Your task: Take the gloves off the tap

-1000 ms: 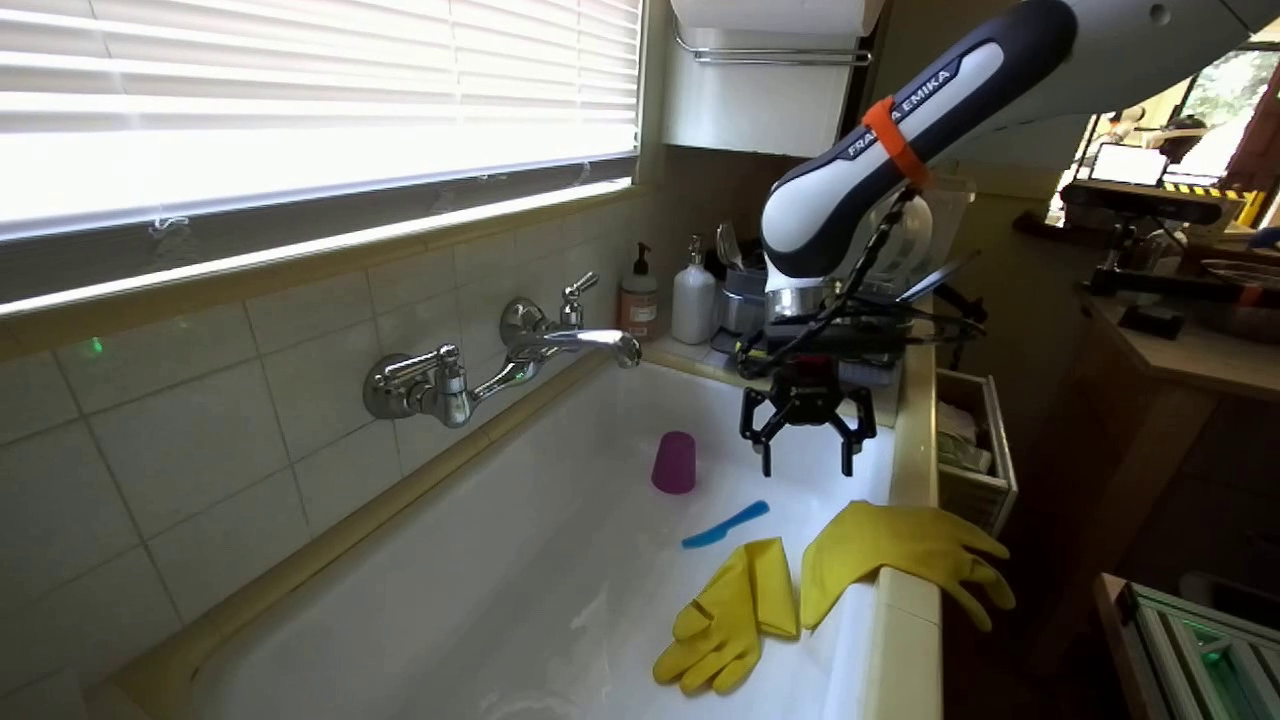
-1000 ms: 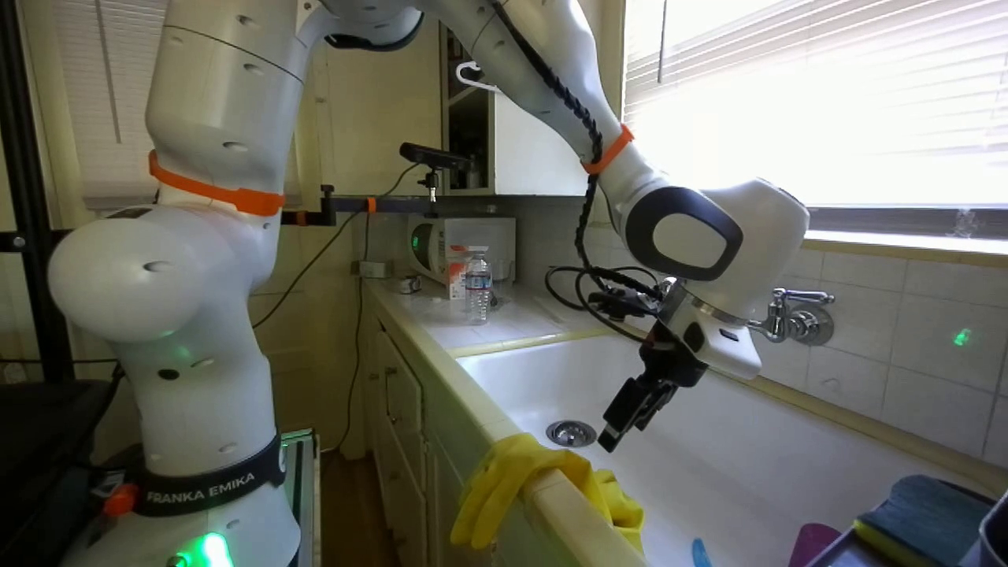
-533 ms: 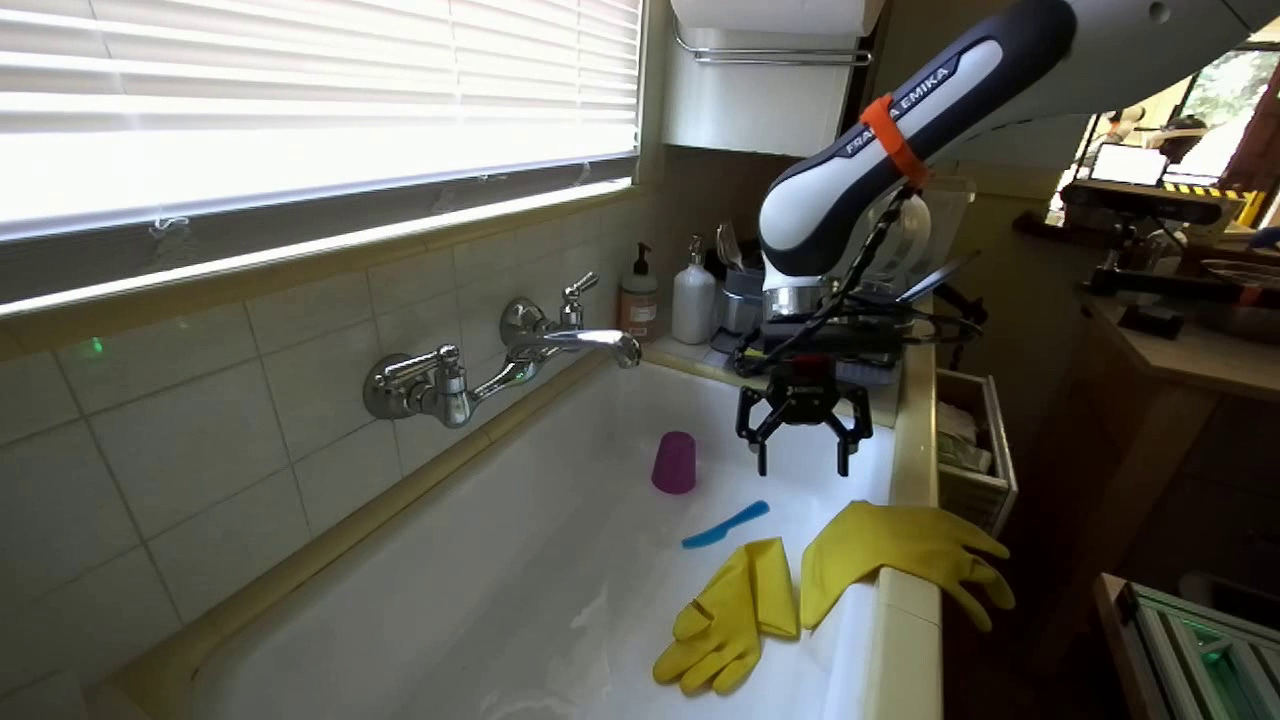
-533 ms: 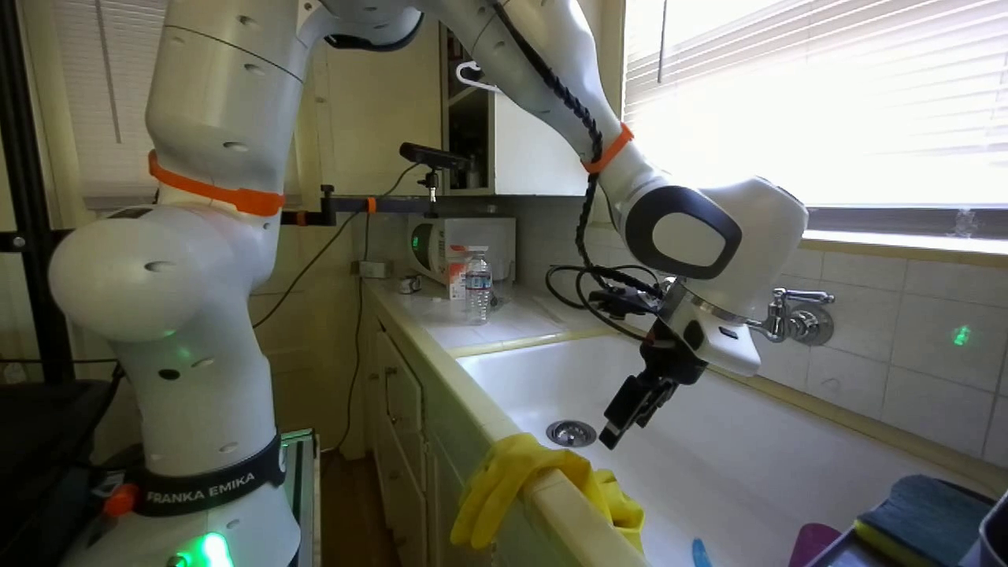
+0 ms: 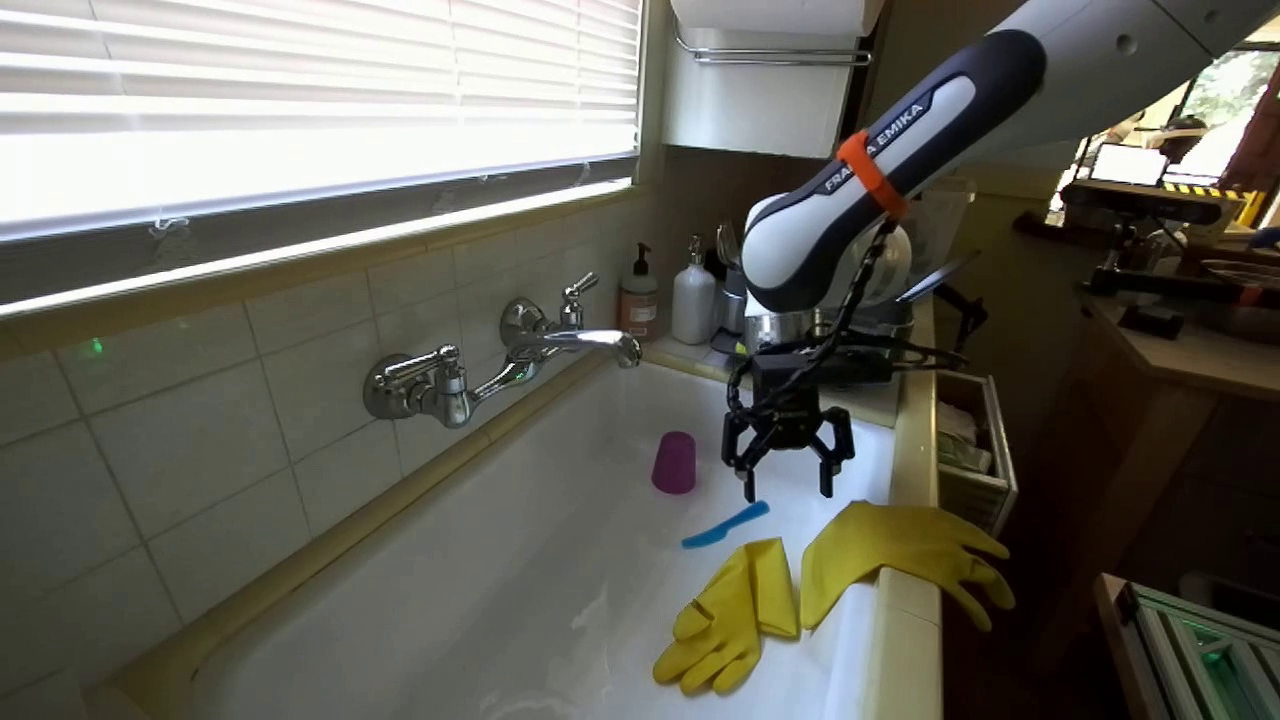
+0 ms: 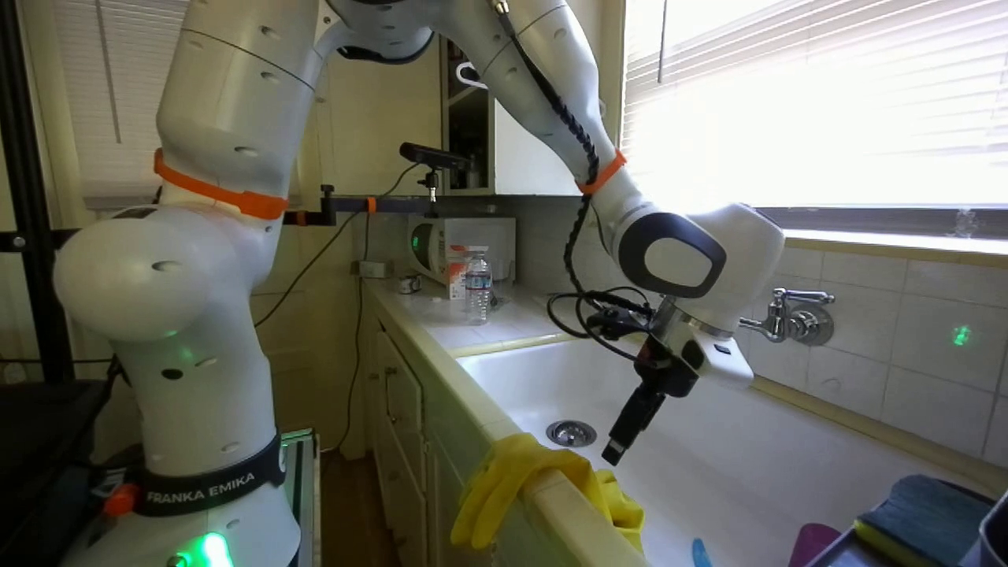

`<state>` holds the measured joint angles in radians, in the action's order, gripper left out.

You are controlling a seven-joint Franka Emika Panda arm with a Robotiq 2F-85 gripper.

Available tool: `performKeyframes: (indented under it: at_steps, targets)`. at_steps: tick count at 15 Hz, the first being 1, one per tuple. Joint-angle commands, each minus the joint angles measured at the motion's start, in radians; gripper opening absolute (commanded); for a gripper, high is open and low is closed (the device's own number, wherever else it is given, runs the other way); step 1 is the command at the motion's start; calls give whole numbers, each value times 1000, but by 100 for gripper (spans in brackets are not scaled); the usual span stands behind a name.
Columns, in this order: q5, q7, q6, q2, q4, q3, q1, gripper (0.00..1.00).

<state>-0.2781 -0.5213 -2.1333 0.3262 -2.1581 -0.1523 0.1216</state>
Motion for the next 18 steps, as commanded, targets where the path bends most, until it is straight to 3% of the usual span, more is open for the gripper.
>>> performKeyframes:
  at_steps: [1,10,18]
  targets:
    - [16,82,-94,63,14,9,-15,100]
    - [-18,260,-227,180,38,61,-3,100]
    - [-22,318,-210,275,113,91,1,100]
